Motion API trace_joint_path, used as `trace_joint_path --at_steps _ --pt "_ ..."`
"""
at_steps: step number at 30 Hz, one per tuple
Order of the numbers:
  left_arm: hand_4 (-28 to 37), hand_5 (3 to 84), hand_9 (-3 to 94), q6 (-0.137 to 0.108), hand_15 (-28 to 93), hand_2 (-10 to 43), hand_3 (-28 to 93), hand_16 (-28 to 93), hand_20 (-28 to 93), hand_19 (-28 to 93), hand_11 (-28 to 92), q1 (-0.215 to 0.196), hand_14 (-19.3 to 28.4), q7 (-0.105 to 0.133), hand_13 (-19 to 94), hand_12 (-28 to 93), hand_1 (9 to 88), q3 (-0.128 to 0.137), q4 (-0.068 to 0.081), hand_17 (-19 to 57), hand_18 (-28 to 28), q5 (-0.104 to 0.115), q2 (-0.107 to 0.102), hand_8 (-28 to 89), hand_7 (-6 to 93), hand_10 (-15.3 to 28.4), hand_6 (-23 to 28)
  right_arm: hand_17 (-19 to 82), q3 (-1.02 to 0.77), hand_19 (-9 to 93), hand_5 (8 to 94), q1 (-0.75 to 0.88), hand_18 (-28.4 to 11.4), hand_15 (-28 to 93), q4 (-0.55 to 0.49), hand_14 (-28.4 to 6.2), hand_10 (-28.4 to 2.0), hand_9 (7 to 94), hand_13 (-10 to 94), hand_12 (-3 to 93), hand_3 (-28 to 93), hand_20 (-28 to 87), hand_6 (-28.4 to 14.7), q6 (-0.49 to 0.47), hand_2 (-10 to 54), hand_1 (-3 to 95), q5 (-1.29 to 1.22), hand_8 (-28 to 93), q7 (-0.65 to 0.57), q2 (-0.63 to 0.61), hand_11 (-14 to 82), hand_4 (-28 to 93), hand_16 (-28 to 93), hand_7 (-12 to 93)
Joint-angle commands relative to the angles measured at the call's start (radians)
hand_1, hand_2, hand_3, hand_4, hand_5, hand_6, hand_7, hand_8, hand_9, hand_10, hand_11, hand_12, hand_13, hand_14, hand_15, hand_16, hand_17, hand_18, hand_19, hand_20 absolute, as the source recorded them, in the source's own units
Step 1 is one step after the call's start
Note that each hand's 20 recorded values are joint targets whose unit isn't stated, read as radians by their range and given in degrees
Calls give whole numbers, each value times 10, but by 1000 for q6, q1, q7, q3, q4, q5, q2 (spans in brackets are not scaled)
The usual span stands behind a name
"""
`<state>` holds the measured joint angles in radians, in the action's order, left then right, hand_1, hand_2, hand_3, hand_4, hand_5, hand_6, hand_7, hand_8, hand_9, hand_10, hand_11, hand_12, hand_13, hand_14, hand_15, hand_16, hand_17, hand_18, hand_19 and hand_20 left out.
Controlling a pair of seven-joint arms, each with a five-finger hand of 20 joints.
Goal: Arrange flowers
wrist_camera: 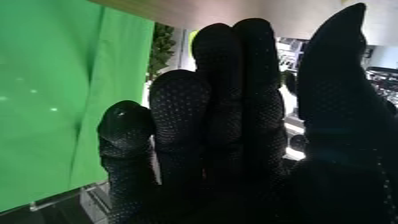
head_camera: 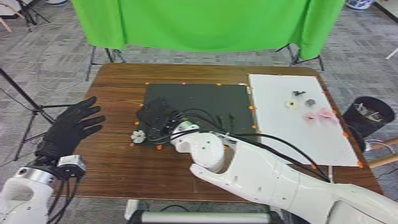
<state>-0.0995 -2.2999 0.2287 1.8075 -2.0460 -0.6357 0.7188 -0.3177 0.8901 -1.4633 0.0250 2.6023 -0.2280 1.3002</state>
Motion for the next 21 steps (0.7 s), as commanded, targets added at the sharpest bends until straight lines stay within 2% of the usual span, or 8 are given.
trace_joint_path --at_steps 1,6,8,10,11,14,17,21 --pt "-238 270 227 13 372 -31 696 0 103 473 232 -8 152 -20 193 164 252 -1 0 -87 226 -6 12 -111 206 118 30 305 -19 897 667 19 -207 758 -10 -68 -80 763 657 275 813 503 32 -10 -95 313 31 -15 -16 14 398 -283 289 426" --pt "-239 270 227 0 372 -30 696 -1 103 473 233 -26 152 -1 193 164 251 6 -6 -87 226 1 6 -110 206 118 30 303 -29 897 659 22 -205 761 -36 -70 -81 754 652 278 816 503 28 0 -95 316 24 -12 -13 4 407 -283 288 429" --pt "-238 270 227 -2 372 -30 696 -1 103 474 233 -30 152 1 193 164 251 8 -8 -87 226 -1 14 -110 207 118 29 302 -56 897 651 40 -206 763 -54 -71 -82 744 651 282 818 503 27 -4 -95 315 28 -10 16 3 417 -283 287 432" --pt "-239 270 227 -12 372 -30 695 -1 103 473 232 -45 152 16 192 163 252 12 -13 -87 226 6 14 -111 207 118 29 300 -79 899 609 54 -204 772 -71 -72 -86 698 641 299 838 502 22 10 -95 320 52 -11 32 -4 447 -281 288 446" --pt "-238 270 227 -8 372 -30 695 -1 103 473 231 -43 152 9 193 163 252 15 -12 -87 226 3 16 -111 207 118 30 295 -86 898 587 58 -202 780 -81 -74 -88 671 626 316 851 501 19 11 -95 318 50 -17 26 -11 457 -282 289 445" --pt "-239 270 227 -14 373 -30 695 0 103 473 232 -58 153 15 192 163 252 24 -15 -87 226 6 16 -110 208 118 29 286 -109 895 557 62 -200 794 -95 -80 -95 609 600 305 880 502 14 15 -92 287 -6 -167 44 -19 509 -279 279 433" --pt "-238 270 227 -19 374 -30 696 -1 103 474 232 -65 152 17 193 163 252 26 -19 -87 226 9 22 -111 207 118 30 274 -153 891 534 93 -200 795 -108 -84 -105 580 586 295 882 504 6 -9 -87 283 33 -192 112 -11 514 -279 275 427" --pt "-238 270 226 -29 374 -30 696 -1 103 474 233 -86 153 30 193 163 252 34 -26 -86 226 14 23 -111 207 118 29 247 -178 861 494 100 -197 790 -136 -92 -109 529 531 290 917 505 14 -41 -63 293 76 -202 97 -38 504 -271 257 435"
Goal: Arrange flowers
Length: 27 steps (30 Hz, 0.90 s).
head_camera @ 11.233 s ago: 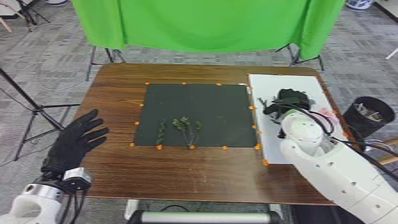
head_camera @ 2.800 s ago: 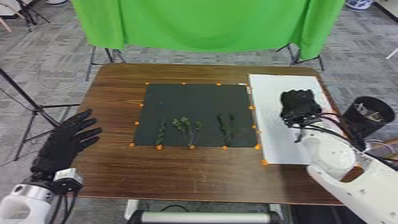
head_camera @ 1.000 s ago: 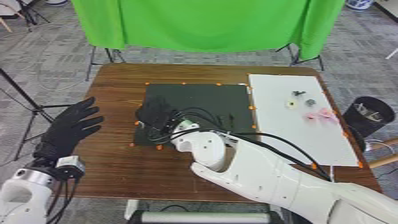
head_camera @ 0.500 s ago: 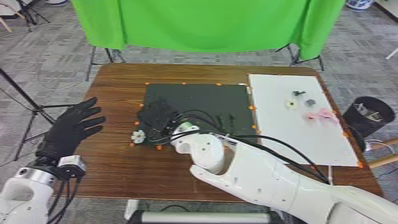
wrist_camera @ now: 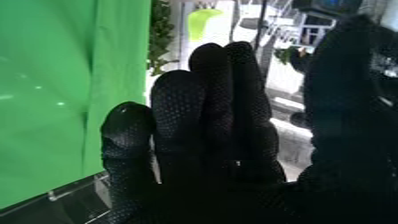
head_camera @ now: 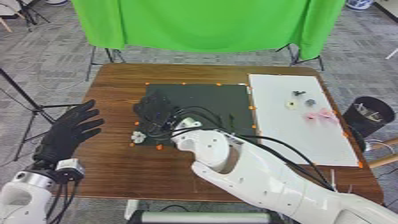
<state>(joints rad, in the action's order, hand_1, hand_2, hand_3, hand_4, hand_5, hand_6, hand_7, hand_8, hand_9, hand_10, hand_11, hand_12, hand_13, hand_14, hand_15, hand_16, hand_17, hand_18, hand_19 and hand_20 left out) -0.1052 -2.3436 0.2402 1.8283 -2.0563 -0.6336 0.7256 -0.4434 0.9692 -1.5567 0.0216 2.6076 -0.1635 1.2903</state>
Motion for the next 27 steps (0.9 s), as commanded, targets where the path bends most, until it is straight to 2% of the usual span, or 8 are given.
trace_joint_path --at_steps 1,2,6,8,12,16,23,27 --pt "-238 270 227 -27 374 -30 696 -1 103 474 233 -43 153 25 193 163 252 12 -16 -87 226 13 15 -111 207 118 29 241 -57 855 478 14 -199 785 -55 -94 -115 507 510 285 919 505 10 -44 -64 286 59 -203 16 -48 504 -268 248 437" --pt "-238 270 227 -24 374 -30 696 -2 103 474 232 -47 153 22 193 163 251 16 -17 -87 226 12 22 -111 207 118 29 236 -75 851 466 19 -200 775 -65 -99 -120 480 489 278 913 505 4 -56 -67 276 57 -204 7 -62 494 -268 239 431" --pt "-239 270 227 -38 374 -30 696 -1 103 474 232 -76 153 36 193 163 251 24 -26 -87 226 20 31 -111 207 118 30 226 -143 844 437 35 -202 765 -104 -105 -134 445 463 266 904 505 -13 -67 -73 256 42 -198 -61 -148 476 -272 222 418" --pt "-239 271 227 -35 373 -30 697 -2 103 475 233 -79 153 29 193 163 251 27 -28 -87 227 16 43 -111 207 118 30 226 -187 844 433 54 -202 766 -124 -106 -137 442 461 263 900 505 -16 -70 -75 255 34 -193 -100 -197 471 -275 216 416" --pt "-239 270 227 -28 374 -30 698 -2 103 474 232 -75 153 29 193 163 251 23 -27 -87 226 15 49 -110 207 119 29 226 -261 844 430 98 -202 765 -158 -108 -139 443 458 253 896 504 -24 -77 -80 255 -3 -186 -180 -314 453 -277 207 407" --pt "-239 270 227 -29 373 -30 697 -2 103 473 232 -76 152 29 193 163 251 20 -28 -87 226 14 53 -110 206 118 30 227 -351 845 426 171 -203 762 -183 -108 -137 447 458 238 896 502 -31 -88 -82 254 -27 -183 -236 -413 420 -277 202 397" --pt "-240 270 227 -32 373 -31 698 -1 103 474 232 -78 152 36 194 163 251 19 -30 -87 227 16 54 -110 206 118 29 230 -530 848 410 332 -206 740 -244 -109 -138 467 458 210 887 499 -39 -141 -93 250 -61 -168 -296 -544 298 -279 192 359" --pt "-240 269 227 -28 373 -31 698 -1 103 474 233 -69 152 38 194 163 251 15 -24 -87 227 15 53 -110 206 118 29 230 -618 848 393 428 -208 730 -278 -109 -141 465 458 205 884 500 -42 -160 -95 248 -80 -161 -347 -598 269 -280 190 341"
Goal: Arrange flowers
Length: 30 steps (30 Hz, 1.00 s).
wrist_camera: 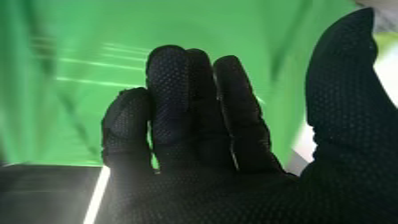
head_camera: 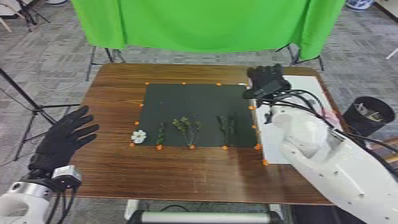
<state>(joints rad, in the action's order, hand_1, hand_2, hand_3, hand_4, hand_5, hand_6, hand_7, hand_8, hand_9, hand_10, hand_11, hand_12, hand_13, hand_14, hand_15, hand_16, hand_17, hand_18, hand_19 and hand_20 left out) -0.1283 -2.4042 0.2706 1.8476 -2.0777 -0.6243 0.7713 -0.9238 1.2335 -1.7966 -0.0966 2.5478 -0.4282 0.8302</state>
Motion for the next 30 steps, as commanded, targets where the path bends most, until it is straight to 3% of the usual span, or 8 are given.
trace_joint_path --at_steps 1,7,17,28,30 --pt "-240 269 227 -3 373 -31 698 -1 103 474 232 -7 152 5 194 163 251 -5 -2 -87 227 5 9 -110 206 118 30 229 -152 847 389 180 -208 727 -43 -109 -143 465 457 204 884 500 -41 -52 -95 247 -23 -158 -96 -149 263 -280 190 337" --pt "-239 270 227 1 372 -30 696 -1 104 474 232 -8 153 3 194 163 251 -7 -2 -87 226 4 11 -110 205 118 30 232 -202 845 397 252 -210 716 -53 -103 -142 481 480 202 881 500 -35 -88 -95 251 -38 -154 -185 -179 244 -281 183 329" --pt "-240 270 228 12 372 -30 697 0 104 474 235 3 152 -3 195 163 251 -8 4 -87 226 1 3 -109 206 118 29 245 -214 853 443 285 -209 691 -32 -84 -131 539 530 200 875 494 -28 -173 -95 287 -36 -159 -222 -194 238 -281 185 332" --pt "-240 269 228 24 372 -29 696 -1 103 474 235 15 153 -10 195 162 252 -15 10 -87 226 -3 1 -111 208 118 29 288 -93 864 500 203 -211 630 93 -44 -109 629 633 187 878 484 -8 -49 -95 325 -23 -169 -210 -230 224 -282 214 333" --pt "-239 269 228 23 373 -29 696 -1 104 474 235 15 153 -12 194 162 251 -16 10 -87 227 -3 2 -111 207 118 29 292 -69 866 506 192 -212 630 117 -44 -105 638 638 188 880 482 -6 17 -95 330 -9 -170 -207 -235 228 -282 219 329"
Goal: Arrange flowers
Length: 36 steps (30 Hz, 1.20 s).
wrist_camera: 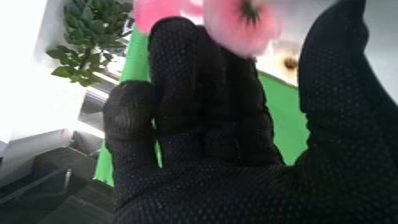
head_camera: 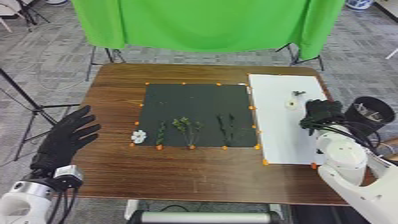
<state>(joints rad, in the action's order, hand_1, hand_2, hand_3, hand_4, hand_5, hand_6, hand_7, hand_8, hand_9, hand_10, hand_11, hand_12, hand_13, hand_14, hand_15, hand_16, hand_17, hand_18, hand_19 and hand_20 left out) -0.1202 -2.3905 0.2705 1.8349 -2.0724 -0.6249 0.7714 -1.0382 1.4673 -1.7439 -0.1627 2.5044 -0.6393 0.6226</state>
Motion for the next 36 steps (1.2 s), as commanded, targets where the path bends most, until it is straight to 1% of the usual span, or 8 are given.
trace_joint_path --at_steps 1,3,5,10,20,30,32,36 --pt "-239 269 228 15 373 -29 696 -1 104 474 235 0 153 -13 194 162 252 -2 4 -87 227 -4 3 -111 208 118 29 293 42 867 508 -41 -212 630 67 -43 -105 640 640 189 881 482 -5 84 -95 333 39 -169 9 -26 230 -282 220 328" --pt "-239 269 228 16 373 -29 696 -1 104 474 235 -2 153 -13 194 162 251 -1 4 -87 227 -4 5 -111 208 118 29 317 50 878 592 -43 -207 584 75 -13 -59 760 691 326 828 475 15 138 -95 432 37 -79 21 -31 159 -283 339 411" --pt "-239 269 228 12 373 -30 697 -1 103 474 235 -5 153 -8 195 162 251 -2 3 -87 226 -3 2 -111 207 118 29 341 49 891 665 -40 -207 572 75 -5 -42 854 743 416 811 470 34 163 -95 499 42 -33 34 -32 138 -283 377 475" --pt "-239 270 228 11 372 -30 697 -1 103 474 234 -13 153 -6 195 162 251 4 0 -87 227 -2 2 -111 206 119 30 377 33 912 754 -33 -214 596 47 -8 -31 916 793 455 826 474 43 234 -95 515 44 -23 89 -22 130 -282 363 433" --pt "-240 270 228 22 373 -31 698 -2 102 474 235 4 153 -27 195 162 252 -10 3 -87 227 -11 10 -110 206 118 30 389 262 920 788 -322 -215 587 -17 -4 -32 935 809 456 858 465 44 308 -95 505 39 -23 280 204 124 -283 370 405" --pt "-239 270 228 27 372 -29 696 -1 102 475 233 53 153 -38 195 162 252 -45 15 -87 226 -16 -5 -110 205 119 30 396 523 926 793 -572 -217 598 120 -2 -30 937 816 451 867 469 41 324 -95 499 16 -22 351 538 128 -278 367 402" --pt "-240 270 227 19 372 -29 694 -1 103 475 233 52 153 -33 195 163 253 -46 14 -87 227 -13 -12 -110 206 119 30 397 558 926 793 -595 -217 600 146 -2 -28 937 816 451 866 469 41 326 -95 499 -2 -22 348 572 129 -277 366 402" --pt "-238 256 211 -32 373 -28 695 0 103 475 233 52 152 5 194 165 252 -64 11 -88 226 7 -38 -109 207 114 26 397 622 927 792 -631 -217 603 200 -2 -27 937 816 451 865 468 43 330 -95 498 -8 -20 326 619 129 -276 366 404"
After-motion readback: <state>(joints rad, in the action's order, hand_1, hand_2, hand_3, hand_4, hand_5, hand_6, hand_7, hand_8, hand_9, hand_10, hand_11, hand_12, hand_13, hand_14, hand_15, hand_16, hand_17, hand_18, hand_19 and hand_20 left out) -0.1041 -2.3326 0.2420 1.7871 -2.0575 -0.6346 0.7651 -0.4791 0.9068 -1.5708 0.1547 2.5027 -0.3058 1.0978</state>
